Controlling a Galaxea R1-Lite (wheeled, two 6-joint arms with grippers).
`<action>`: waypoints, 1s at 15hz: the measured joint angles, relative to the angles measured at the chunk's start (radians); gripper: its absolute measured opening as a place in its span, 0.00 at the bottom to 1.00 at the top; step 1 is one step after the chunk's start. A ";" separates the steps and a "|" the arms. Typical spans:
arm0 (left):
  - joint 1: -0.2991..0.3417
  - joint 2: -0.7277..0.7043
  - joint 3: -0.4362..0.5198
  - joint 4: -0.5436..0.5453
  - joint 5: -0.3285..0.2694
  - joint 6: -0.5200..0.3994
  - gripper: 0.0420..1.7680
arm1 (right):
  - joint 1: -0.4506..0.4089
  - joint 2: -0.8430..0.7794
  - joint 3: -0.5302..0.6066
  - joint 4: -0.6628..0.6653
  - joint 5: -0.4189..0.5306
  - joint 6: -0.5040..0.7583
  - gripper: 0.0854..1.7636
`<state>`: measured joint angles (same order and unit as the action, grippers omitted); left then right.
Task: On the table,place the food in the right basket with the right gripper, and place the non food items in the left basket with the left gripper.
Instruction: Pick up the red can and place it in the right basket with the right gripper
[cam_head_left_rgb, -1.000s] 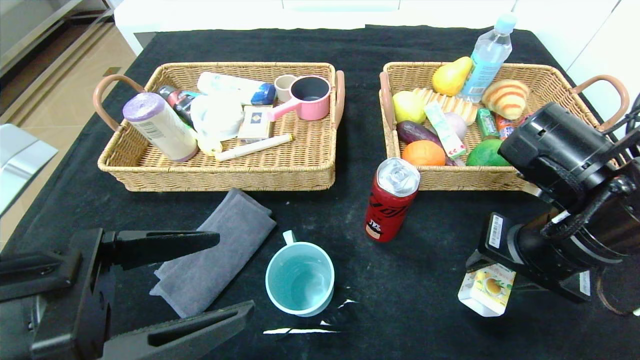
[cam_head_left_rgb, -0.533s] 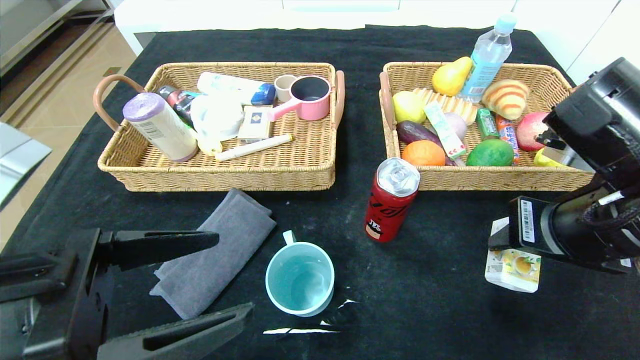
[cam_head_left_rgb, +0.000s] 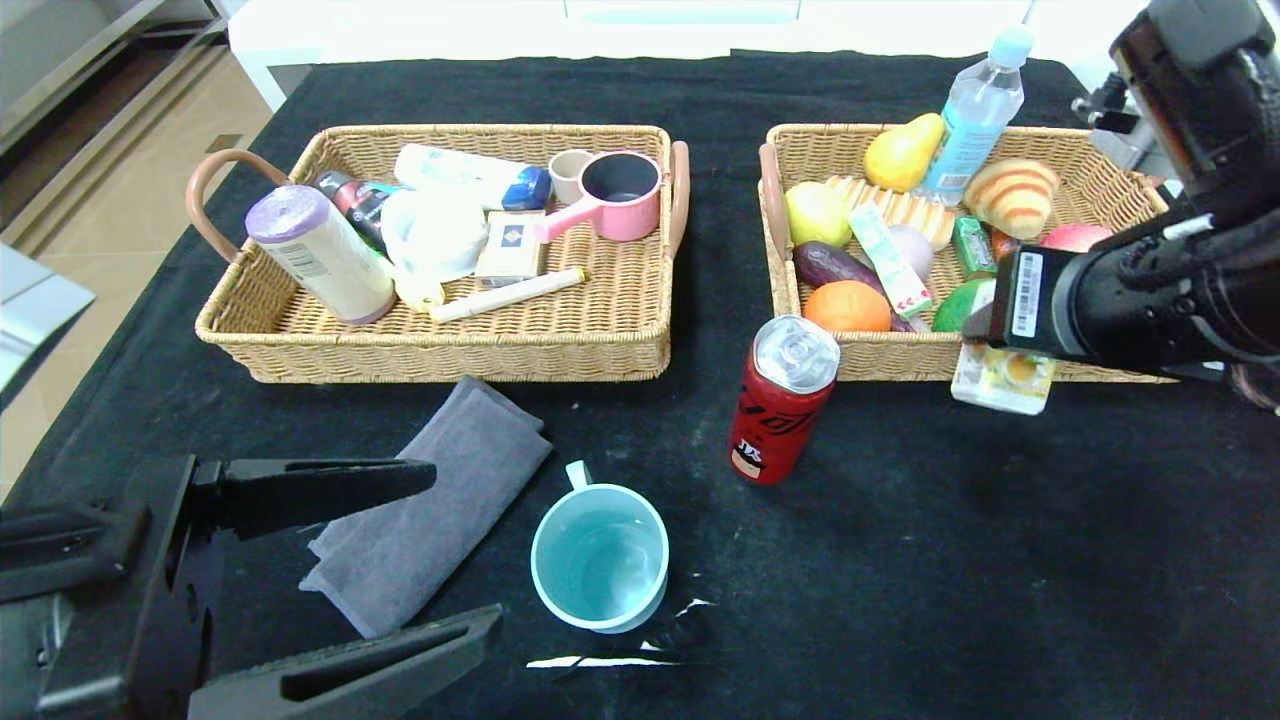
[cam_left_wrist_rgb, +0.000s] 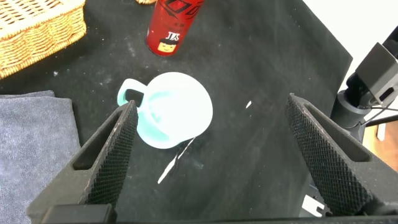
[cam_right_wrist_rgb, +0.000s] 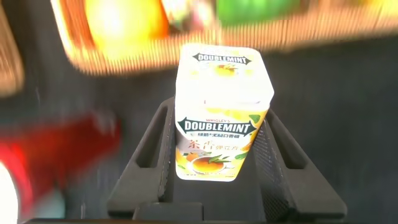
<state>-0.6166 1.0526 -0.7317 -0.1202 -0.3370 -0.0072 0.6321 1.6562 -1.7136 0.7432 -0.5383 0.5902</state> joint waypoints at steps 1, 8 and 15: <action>0.000 -0.001 0.000 -0.001 0.000 0.000 0.97 | -0.010 0.016 -0.006 -0.062 -0.023 -0.038 0.43; 0.000 -0.003 -0.003 -0.001 0.000 0.000 0.97 | -0.088 0.086 -0.019 -0.399 -0.050 -0.235 0.43; 0.000 -0.004 -0.003 -0.001 0.000 0.000 0.97 | -0.137 0.134 0.006 -0.587 -0.094 -0.357 0.43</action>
<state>-0.6166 1.0483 -0.7349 -0.1217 -0.3370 -0.0072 0.4949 1.7900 -1.7079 0.1566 -0.6321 0.2328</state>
